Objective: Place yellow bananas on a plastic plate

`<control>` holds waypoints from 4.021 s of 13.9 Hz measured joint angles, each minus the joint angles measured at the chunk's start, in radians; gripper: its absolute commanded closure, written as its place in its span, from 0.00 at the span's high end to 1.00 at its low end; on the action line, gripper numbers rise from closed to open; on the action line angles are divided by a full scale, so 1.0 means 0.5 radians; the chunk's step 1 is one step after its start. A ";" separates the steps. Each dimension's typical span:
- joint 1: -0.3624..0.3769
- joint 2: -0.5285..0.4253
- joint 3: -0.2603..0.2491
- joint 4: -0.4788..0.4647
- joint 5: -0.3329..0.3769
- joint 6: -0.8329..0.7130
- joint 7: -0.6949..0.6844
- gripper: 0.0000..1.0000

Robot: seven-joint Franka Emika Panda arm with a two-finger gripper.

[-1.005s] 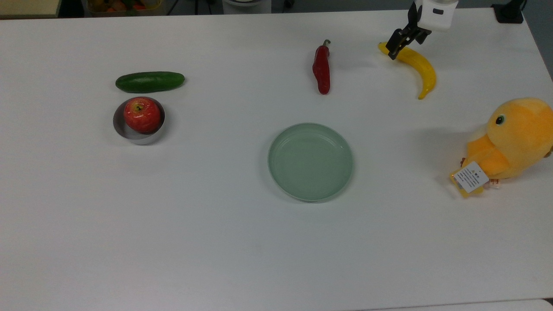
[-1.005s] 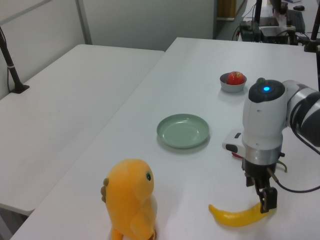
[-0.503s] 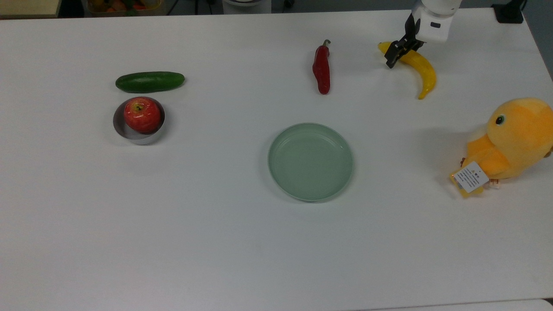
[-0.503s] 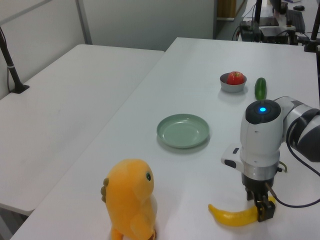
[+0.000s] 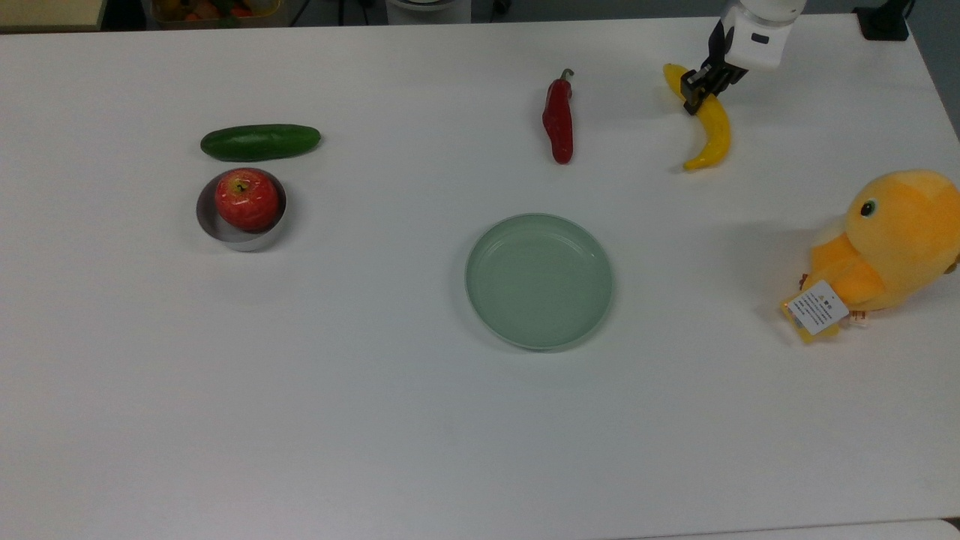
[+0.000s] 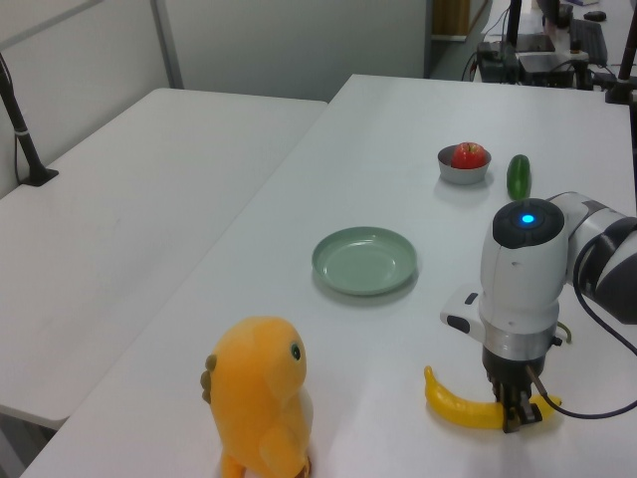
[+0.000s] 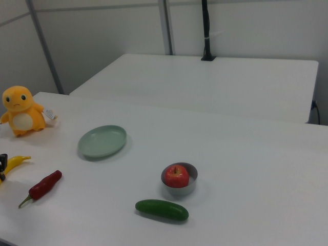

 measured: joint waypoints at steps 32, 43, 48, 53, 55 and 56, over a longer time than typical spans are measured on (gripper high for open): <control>-0.550 0.062 -0.468 0.444 -0.003 0.329 0.121 1.00; -0.518 -0.275 -0.455 0.460 -0.001 -0.191 0.102 1.00; -0.518 -0.565 -0.456 0.271 0.083 -0.431 0.102 1.00; -0.526 -0.824 -0.676 0.207 0.099 -0.829 -0.018 1.00; -0.526 -0.866 -0.821 0.181 0.133 -0.829 -0.078 1.00; -0.527 -0.877 -0.880 0.172 0.187 -0.829 -0.120 1.00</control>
